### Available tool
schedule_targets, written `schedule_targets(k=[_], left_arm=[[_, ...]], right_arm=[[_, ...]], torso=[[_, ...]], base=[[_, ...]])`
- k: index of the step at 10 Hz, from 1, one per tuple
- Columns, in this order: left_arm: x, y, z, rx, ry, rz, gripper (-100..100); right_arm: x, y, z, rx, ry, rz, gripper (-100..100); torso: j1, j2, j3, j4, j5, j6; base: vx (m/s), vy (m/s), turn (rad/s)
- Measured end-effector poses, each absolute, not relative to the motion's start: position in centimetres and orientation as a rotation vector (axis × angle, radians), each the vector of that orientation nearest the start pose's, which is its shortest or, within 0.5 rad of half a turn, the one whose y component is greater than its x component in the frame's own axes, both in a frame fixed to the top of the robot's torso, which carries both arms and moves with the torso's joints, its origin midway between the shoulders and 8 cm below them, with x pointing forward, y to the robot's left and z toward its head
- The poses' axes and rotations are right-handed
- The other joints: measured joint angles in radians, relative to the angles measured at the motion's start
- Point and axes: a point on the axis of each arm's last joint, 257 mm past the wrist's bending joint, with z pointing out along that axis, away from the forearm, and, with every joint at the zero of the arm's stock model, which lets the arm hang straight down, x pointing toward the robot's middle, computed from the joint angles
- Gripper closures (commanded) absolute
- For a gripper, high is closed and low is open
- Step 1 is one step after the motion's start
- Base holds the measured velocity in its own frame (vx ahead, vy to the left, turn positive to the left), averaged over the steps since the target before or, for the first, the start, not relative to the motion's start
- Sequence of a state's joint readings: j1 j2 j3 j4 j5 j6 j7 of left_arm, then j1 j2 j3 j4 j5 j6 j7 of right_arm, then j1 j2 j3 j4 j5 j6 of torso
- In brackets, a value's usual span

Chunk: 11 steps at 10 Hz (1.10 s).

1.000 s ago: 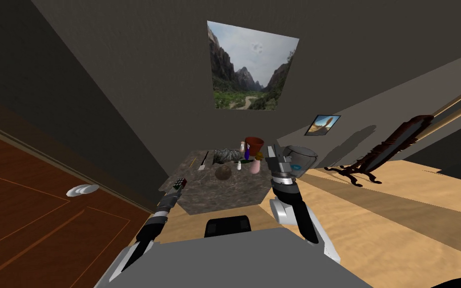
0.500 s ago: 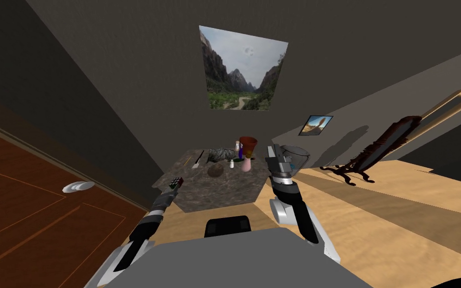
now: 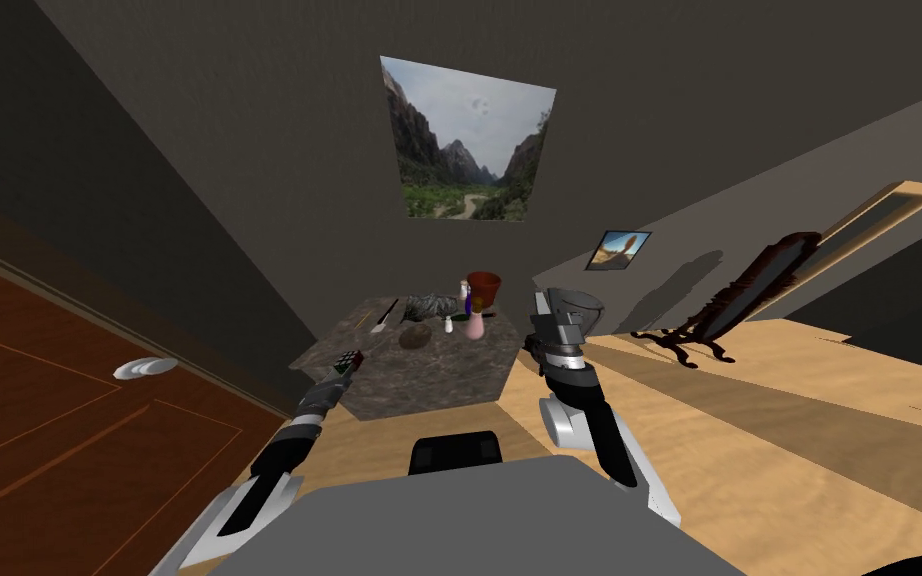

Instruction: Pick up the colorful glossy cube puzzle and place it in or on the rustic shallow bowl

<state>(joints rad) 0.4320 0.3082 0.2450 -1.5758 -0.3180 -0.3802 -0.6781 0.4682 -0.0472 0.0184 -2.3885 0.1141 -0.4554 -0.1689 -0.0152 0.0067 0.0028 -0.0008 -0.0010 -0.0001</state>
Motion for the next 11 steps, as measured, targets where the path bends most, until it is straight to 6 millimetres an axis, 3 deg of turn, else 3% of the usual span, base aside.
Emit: schedule_targets(k=[2, 5, 10, 11], left_arm=[[38.5, 44.1, -27.2, -0.275, 1.569, -0.053, 100], [40.3, 42.3, -26.4, -0.293, 1.563, -0.085, 100], [43.5, 39.9, -24.9, -0.295, 1.542, -0.094, 100], [43.7, 39.8, -24.8, -0.294, 1.539, -0.097, -100]], right_arm=[[33.2, -24.7, 7.1, 0.546, 0.616, 1.434, 0], [33.2, -24.7, 7.1, 0.546, 0.616, 1.434, 0], [33.2, -24.7, 7.1, 0.546, 0.616, 1.434, 0], [33.2, -24.7, 7.1, 0.546, 0.616, 1.434, 0]], torso=[[0.001, 0.000, 0.000, 0.001, 0.000, 0.001], [0.005, -0.010, -0.005, -0.001, 0.001, 0.004], [0.014, -0.015, -0.007, -0.001, 0.002, 0.003], [0.016, -0.010, -0.005, -0.001, 0.003, 0.001]], base=[[-0.029, -0.184, -0.070], [0.093, -0.137, -0.110], [0.131, -0.046, -0.083], [0.014, -0.005, -0.004]])
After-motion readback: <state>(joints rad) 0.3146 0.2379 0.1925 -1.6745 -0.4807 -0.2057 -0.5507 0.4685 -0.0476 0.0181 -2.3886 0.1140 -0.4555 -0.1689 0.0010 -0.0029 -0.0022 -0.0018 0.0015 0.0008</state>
